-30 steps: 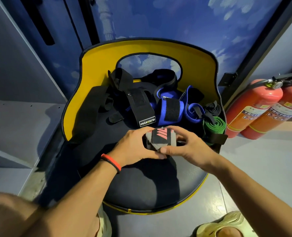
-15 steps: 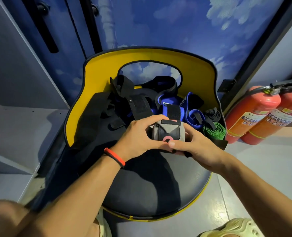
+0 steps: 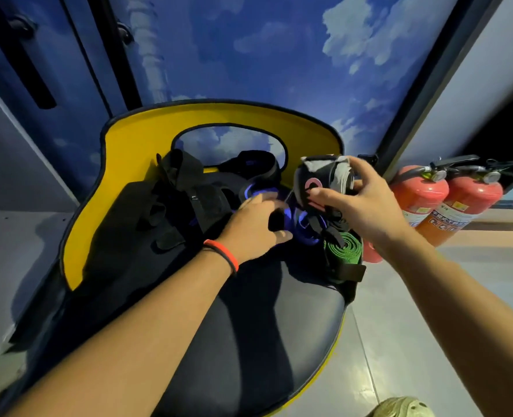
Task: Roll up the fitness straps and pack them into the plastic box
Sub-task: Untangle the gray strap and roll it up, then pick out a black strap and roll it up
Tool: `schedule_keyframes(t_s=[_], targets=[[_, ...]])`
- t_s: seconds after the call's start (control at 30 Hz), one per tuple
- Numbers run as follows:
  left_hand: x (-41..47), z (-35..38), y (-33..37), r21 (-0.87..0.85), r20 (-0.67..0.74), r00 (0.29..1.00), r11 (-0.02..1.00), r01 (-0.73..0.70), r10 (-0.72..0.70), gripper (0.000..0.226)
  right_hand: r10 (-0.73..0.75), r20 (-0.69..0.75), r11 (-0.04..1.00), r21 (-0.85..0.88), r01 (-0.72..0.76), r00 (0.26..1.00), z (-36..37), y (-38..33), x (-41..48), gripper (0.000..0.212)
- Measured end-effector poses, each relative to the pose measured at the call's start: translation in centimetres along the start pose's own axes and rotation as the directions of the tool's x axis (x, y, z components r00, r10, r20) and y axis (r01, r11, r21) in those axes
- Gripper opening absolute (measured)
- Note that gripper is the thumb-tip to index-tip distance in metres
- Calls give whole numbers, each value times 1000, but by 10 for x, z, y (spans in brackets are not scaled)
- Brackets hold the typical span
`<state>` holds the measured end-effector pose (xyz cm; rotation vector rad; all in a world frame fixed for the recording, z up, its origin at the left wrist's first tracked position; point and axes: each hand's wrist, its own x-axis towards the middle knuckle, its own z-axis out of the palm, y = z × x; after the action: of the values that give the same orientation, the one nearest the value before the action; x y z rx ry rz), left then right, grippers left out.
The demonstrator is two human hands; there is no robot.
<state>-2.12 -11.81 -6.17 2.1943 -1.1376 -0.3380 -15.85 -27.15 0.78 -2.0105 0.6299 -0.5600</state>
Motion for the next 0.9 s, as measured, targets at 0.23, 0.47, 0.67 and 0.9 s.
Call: schedule_keyframes(t_s=[0.23,0.47,0.67,0.9], targets=[[36,45,5,473,234,969,860,-189,84,79,-11,33,909,-417,24,999,-16,13,50,88],[42,38,-13,609,25,995,787,-93,98,49,-103,33,836,-539,105,994,15,33,59,84],[41,16,-48,644,-129,991,761,72,16,43,-198,62,773,-604,195,978,33,41,71,64],[30,5,-59,638,-208,976,746,190,-71,38,-236,156,521,-813,260,959,43,52,90,64]])
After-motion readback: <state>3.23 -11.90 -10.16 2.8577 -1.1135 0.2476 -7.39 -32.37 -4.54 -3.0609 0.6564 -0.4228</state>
